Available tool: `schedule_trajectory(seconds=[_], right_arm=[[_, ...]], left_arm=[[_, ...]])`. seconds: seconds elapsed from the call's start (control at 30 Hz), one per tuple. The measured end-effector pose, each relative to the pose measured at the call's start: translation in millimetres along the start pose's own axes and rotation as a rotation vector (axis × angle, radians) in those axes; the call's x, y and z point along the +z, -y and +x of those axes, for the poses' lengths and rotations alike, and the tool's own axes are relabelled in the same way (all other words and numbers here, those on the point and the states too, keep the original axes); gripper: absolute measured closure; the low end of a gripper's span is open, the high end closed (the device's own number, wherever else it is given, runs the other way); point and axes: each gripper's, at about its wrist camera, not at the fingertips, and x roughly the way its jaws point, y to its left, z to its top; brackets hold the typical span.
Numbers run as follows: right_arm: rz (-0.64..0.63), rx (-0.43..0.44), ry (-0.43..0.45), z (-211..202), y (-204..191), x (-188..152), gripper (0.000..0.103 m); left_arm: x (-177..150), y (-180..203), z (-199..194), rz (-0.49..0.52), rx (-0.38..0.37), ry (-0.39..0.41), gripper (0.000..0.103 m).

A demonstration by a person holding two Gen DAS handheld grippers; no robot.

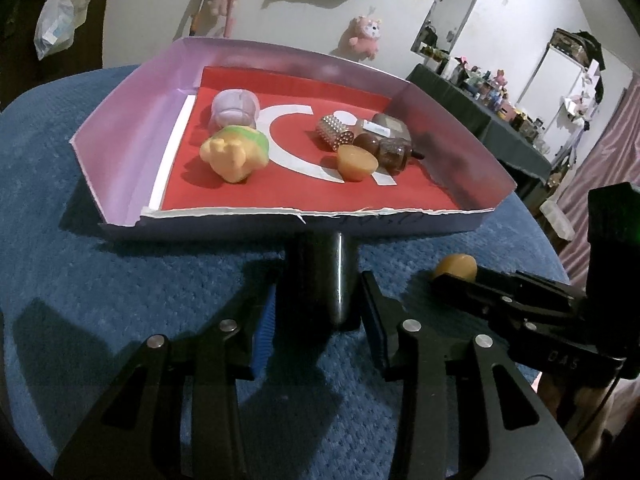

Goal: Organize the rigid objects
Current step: 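Carry the black cylinder and tan ball sponge over the red base of the box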

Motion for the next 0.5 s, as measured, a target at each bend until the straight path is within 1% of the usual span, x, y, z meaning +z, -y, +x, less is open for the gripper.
schedule_trajectory(seconds=[0.2,0.5], right_arm=[[-0.013,-0.006,0.006,0.8,-1.0,1.8,0.064],[-0.024,0.012,0.011,-2.2,-5.1,3.0,0.064]], left_arm=[[-1.6,-0.1,-3.3,0.008,-0.021,0.019,0.069],[-4.3,6.1,-18.6,0.031,-0.029,0.051,0.069]])
